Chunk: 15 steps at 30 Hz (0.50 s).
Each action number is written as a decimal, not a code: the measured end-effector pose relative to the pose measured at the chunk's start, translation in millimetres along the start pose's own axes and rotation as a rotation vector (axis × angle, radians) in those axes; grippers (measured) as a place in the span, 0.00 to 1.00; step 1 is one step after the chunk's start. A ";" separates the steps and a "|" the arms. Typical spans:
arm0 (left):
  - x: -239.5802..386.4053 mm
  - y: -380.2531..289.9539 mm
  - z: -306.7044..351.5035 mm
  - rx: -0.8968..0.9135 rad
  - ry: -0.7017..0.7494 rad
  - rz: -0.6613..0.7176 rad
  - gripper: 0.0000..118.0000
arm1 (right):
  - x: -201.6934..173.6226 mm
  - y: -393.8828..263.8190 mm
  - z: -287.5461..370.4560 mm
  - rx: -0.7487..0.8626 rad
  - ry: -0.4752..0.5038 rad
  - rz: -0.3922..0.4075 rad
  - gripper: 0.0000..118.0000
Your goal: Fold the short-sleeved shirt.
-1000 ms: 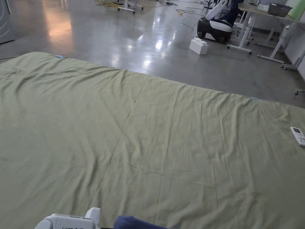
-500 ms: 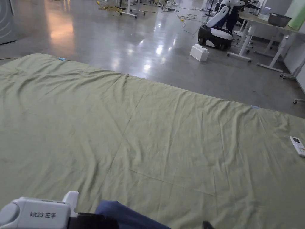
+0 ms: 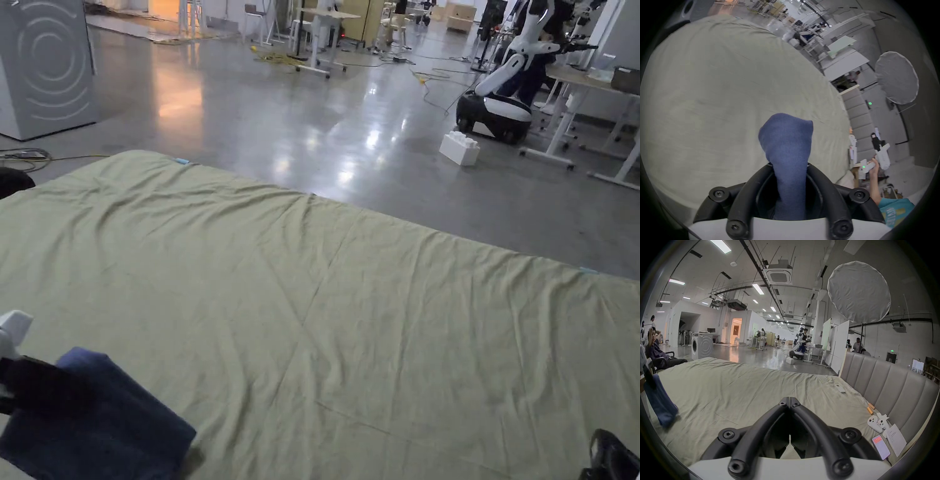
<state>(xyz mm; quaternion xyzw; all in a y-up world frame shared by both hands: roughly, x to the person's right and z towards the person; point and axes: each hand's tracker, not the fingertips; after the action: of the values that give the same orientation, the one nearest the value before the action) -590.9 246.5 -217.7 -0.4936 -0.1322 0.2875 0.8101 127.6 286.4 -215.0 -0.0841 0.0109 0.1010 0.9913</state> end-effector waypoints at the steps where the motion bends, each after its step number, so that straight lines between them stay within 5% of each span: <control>1: -10.3 5.9 9.9 0.000 0.031 0.000 0.16 | 1.4 -0.7 0.0 -0.002 -0.005 -0.001 0.00; 15: -54.3 8.3 10.1 -0.085 0.471 0.072 0.22 | -10.4 -20.3 -4.2 -0.060 0.006 0.016 0.00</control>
<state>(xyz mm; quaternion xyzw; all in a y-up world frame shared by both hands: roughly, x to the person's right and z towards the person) -642.2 224.3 -216.3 -0.5851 0.0660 0.1873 0.7862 121.5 264.0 -215.4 -0.1141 0.0116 0.1087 0.9874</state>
